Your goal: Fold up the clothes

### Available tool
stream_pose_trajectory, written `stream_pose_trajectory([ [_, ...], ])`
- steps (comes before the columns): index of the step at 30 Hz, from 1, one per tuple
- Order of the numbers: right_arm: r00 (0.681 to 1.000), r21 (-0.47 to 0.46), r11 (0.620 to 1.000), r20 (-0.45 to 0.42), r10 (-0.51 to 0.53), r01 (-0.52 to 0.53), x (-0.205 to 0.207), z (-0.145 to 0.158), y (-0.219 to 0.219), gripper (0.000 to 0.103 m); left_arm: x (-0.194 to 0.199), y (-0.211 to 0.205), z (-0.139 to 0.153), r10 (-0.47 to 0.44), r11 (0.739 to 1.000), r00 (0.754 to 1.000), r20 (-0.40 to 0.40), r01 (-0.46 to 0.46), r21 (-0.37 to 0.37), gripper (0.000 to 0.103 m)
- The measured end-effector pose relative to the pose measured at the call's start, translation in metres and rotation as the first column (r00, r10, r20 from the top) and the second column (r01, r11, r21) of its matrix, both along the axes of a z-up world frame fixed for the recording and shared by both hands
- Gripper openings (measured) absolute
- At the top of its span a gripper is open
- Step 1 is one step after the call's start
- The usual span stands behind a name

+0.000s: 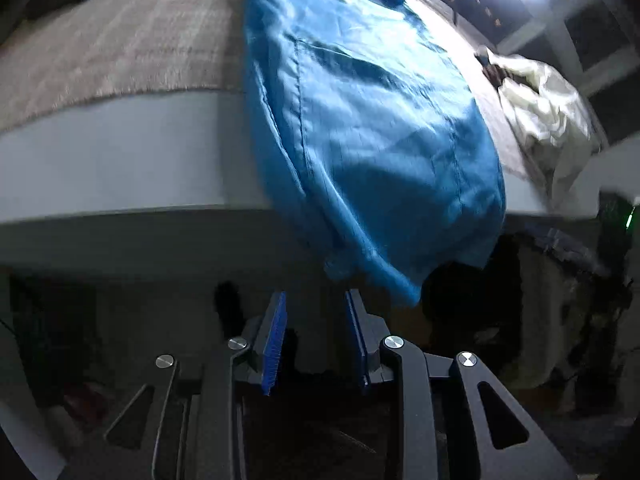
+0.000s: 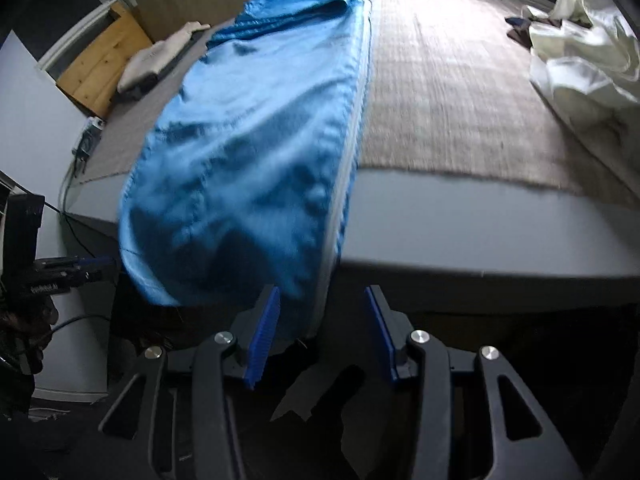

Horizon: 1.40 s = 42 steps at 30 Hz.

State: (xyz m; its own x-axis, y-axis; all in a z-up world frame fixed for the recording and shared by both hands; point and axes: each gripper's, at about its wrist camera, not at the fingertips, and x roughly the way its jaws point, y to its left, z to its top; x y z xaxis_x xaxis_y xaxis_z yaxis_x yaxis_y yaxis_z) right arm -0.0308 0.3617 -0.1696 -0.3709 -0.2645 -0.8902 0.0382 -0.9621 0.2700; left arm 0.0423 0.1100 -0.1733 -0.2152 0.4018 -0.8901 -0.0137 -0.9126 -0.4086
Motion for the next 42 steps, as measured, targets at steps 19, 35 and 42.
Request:
stream_pose_trajectory([
  [19, 0.998, -0.045, 0.999, 0.068, -0.014, 0.017, -0.014, -0.027, -0.012, 0.048, -0.036, 0.01, 0.011, -0.012, 1.0, 1.0, -0.003, 0.012, 0.003, 0.041],
  [35, 0.994, -0.085, 0.996, 0.1, 0.046, -0.038, -0.032, -0.043, -0.033, 0.047, -0.045, -0.006, -0.022, 0.017, 0.996, 0.997, 0.074, -0.024, 0.089, 0.02],
  [42, 0.999, -0.184, 0.982, 0.031, 0.042, -0.035, -0.026, -0.009, -0.03, 0.007, -0.036, -0.01, 0.001, -0.009, 0.989, 1.0, 0.007, 0.008, 0.151, 0.004],
])
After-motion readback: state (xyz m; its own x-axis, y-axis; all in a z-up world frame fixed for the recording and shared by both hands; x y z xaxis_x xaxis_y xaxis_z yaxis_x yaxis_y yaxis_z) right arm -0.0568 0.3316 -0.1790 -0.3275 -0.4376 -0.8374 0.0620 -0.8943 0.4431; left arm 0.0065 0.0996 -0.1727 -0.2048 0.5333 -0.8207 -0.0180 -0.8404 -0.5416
